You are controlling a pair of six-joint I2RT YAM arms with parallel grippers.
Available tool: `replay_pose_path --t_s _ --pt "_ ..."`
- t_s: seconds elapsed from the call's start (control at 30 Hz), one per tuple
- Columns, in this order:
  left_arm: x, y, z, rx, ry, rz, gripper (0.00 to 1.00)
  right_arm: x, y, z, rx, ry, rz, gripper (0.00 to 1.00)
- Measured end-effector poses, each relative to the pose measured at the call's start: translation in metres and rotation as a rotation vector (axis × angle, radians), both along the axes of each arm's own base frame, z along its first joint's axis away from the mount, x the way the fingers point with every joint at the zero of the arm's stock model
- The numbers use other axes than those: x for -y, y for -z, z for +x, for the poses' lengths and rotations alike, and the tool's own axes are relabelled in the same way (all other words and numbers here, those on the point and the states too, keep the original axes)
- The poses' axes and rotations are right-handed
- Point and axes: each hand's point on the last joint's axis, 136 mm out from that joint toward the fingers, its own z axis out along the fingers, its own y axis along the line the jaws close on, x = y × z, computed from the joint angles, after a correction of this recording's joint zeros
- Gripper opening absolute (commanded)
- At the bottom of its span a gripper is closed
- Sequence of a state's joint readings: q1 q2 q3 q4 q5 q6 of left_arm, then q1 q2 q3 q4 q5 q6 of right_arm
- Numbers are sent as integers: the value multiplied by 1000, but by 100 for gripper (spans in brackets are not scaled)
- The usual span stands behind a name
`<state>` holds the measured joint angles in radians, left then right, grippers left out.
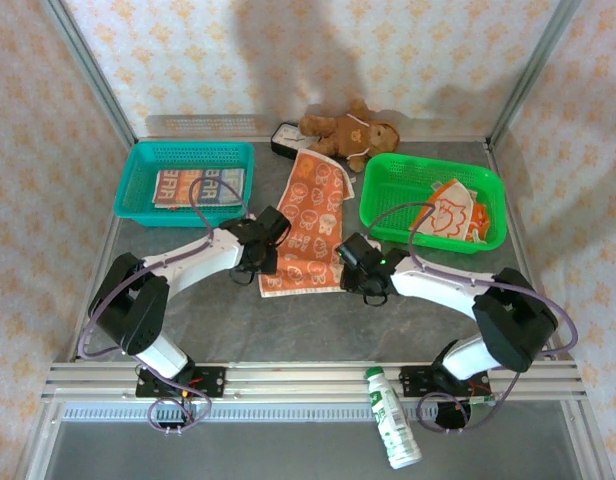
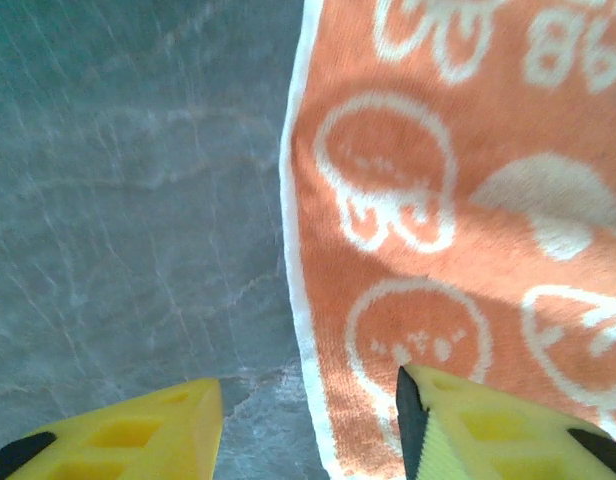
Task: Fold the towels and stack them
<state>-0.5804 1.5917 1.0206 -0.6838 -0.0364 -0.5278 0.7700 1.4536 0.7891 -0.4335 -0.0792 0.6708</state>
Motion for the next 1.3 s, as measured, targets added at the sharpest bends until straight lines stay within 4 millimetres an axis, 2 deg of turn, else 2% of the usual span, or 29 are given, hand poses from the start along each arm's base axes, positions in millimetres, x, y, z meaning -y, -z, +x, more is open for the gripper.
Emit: replay_pose_path --t_s 0.13,0.37,0.57,0.9,1.0,1.1,1.13,1.3 --pt "-3 17 -16 -41 -36 -25 48 -6 6 -2 -7 -3 0 36" --pt "-6 15 -36 -15 -116 -130 42 -8 11 -3 -10 -8 -12 36" --pt "1 28 -50 -36 -166 -193 34 -8 11 -3 -10 -9 -12 36" --pt "13 44 -48 -50 -180 -190 32 -8 11 -3 -9 -13 -14 37" --pt "12 45 -47 -45 -186 -172 18 -8 11 -3 -8 -17 -15 37" --pt "9 45 -48 -41 -195 -151 11 -7 11 -2 -5 -16 -18 36" --pt "8 45 -48 -40 -196 -148 5 -7 11 -2 -3 -17 -20 36" --pt "8 44 -48 -33 -199 -145 6 -9 10 0 5 -24 -13 32"
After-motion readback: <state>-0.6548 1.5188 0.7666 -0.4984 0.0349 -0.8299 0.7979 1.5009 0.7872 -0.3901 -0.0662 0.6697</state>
